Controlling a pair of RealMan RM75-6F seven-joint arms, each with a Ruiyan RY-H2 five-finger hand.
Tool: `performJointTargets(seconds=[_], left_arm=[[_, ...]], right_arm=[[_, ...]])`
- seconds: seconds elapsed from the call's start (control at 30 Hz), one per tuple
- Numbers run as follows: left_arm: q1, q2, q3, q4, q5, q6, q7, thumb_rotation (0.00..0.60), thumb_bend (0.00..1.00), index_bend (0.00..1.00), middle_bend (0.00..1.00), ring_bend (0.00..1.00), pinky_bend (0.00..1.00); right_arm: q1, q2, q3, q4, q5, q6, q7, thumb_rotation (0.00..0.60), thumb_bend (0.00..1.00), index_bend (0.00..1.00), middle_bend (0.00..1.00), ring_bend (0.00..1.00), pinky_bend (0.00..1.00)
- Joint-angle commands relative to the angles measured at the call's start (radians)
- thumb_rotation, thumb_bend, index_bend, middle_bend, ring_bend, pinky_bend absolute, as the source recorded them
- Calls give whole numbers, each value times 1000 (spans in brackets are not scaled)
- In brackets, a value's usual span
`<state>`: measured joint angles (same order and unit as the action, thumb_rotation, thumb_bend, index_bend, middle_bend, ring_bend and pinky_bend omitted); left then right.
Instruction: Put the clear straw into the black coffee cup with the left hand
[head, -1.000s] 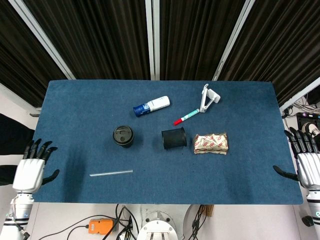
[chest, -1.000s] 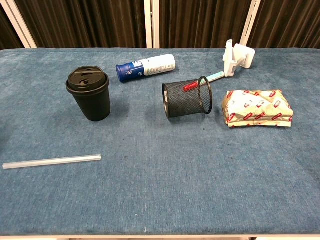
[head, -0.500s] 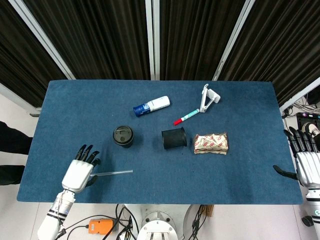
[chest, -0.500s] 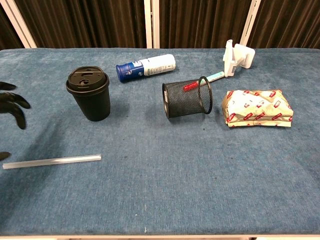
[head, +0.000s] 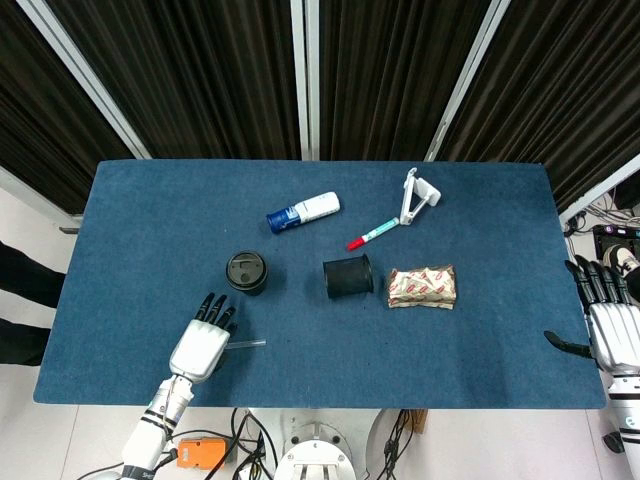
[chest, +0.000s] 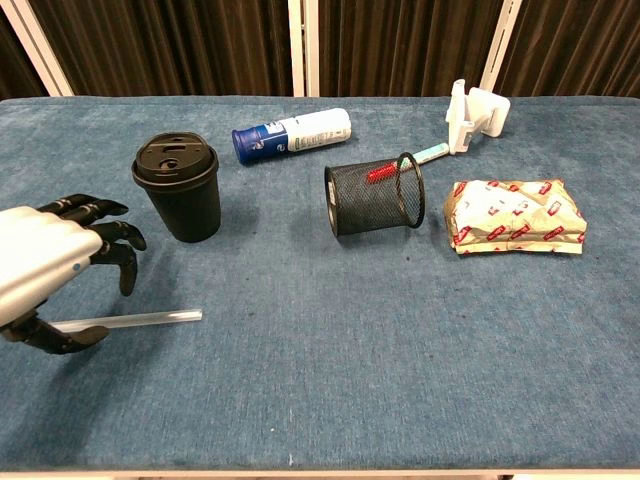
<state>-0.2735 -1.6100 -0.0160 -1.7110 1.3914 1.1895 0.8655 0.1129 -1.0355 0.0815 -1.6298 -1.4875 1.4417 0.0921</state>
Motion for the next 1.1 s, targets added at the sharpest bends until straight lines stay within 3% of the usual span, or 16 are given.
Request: performJointTargets(seconds=[0.03, 0.73, 1.1], left_arm=[[-10, -16, -6, 5, -22, -3, 16, 600, 217, 459, 205, 35, 0], [-48, -43, 10, 32, -127, -6, 35, 600, 319, 531, 208, 30, 0], [-41, -5, 22, 13, -76, 37, -106, 600, 373, 595, 248, 35, 0]], right_arm=[[0, -1, 0, 2, 1, 0, 2, 600, 221, 0, 66, 0, 25], [4, -11, -1, 17, 11, -17, 14, 600, 221, 0, 66, 0, 24], [1, -10, -2, 13, 14, -16, 14, 600, 221, 0, 66, 0, 24]])
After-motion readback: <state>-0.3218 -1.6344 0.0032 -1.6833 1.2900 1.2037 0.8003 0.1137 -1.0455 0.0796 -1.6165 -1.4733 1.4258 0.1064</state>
